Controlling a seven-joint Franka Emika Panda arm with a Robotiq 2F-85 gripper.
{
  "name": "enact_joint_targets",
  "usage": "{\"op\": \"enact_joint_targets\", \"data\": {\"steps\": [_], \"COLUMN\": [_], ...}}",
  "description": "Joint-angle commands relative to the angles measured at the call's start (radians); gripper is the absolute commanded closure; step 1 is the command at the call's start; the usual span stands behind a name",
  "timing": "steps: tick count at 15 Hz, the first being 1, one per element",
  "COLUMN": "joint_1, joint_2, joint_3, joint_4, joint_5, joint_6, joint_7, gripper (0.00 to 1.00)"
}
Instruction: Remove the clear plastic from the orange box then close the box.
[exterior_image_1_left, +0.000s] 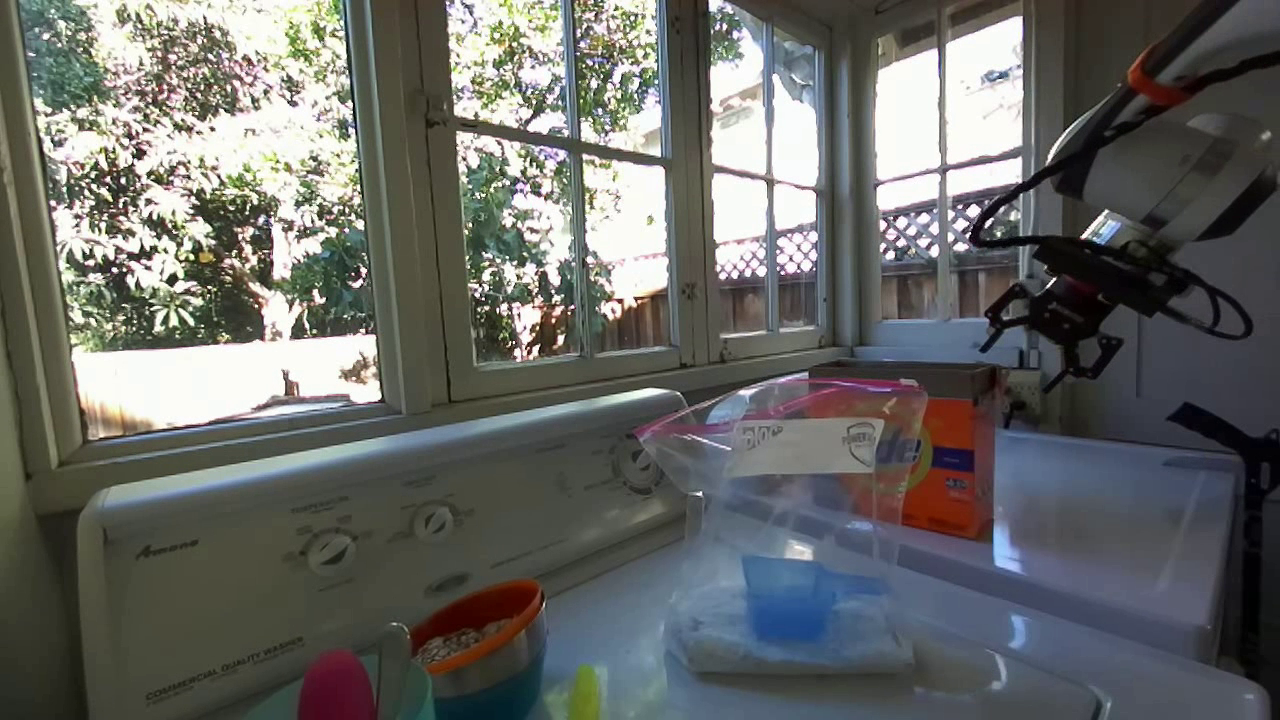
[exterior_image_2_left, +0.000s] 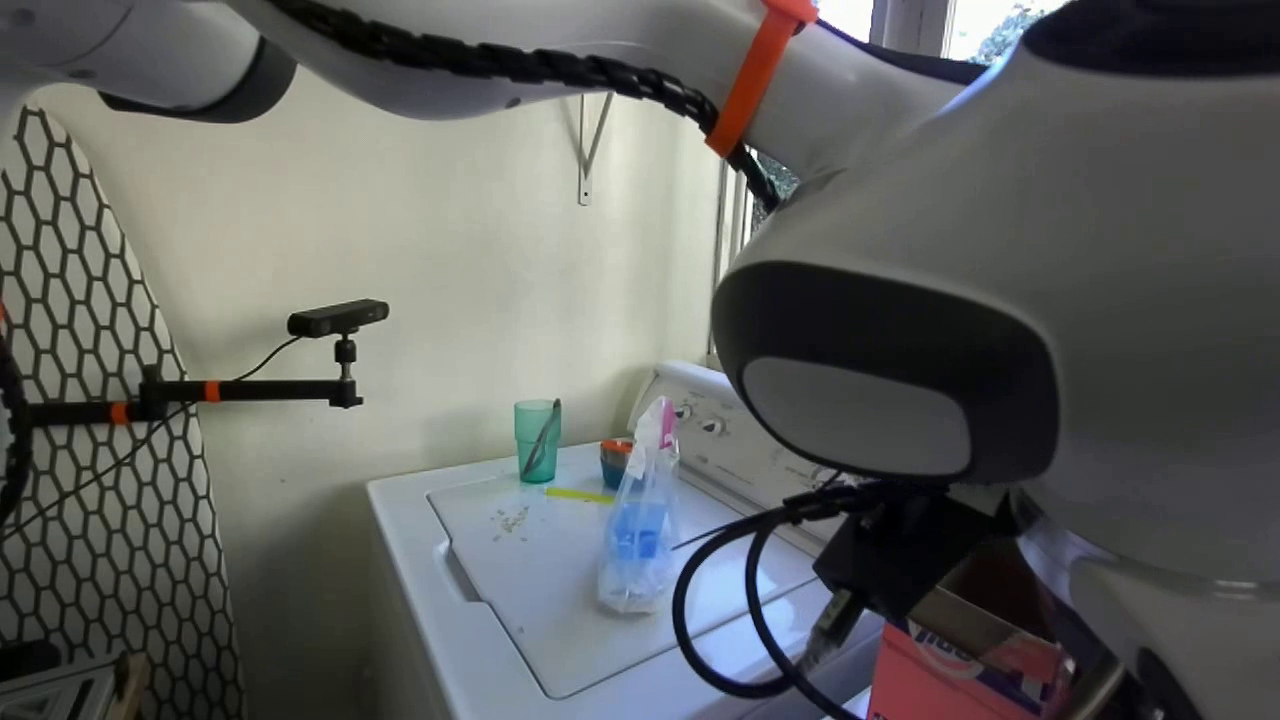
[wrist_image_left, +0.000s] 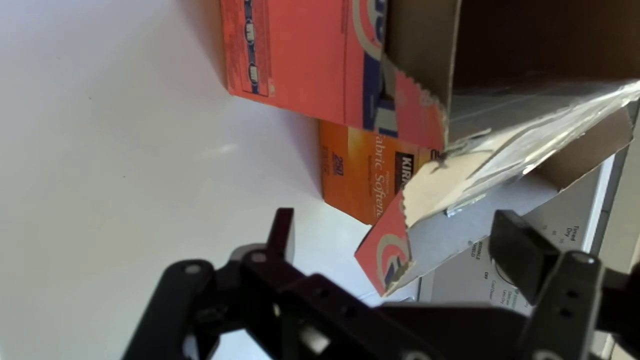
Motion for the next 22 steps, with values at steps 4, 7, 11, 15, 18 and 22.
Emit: {"op": "enact_joint_targets", "data": {"steps": [4, 7, 11, 15, 18, 22], "joint_1": [-0.058, -0.067, -0.081, -0.099, -0.105, -0.109], "joint_2": [0.098, 0.136, 0.182, 0.211, 0.208, 0.162], "joint_3": [0.048, 0.052, 0.063, 0.084, 0.092, 0.1], "joint_4": [0.125, 0.166, 0.22, 0.262, 0.265, 0.223], "joint_5": [0.113, 0.116, 0.122, 0.167, 0.203, 0.259], "joint_6": [-0.054, -0.074, -0.092, -0.092, -0.083, -0.061], "joint_7": [-0.009, 0.007, 0.017, 0.003, -0.009, -0.086], "gripper": [0.0, 0.0, 0.0, 0.0, 0.0, 0.0]}}
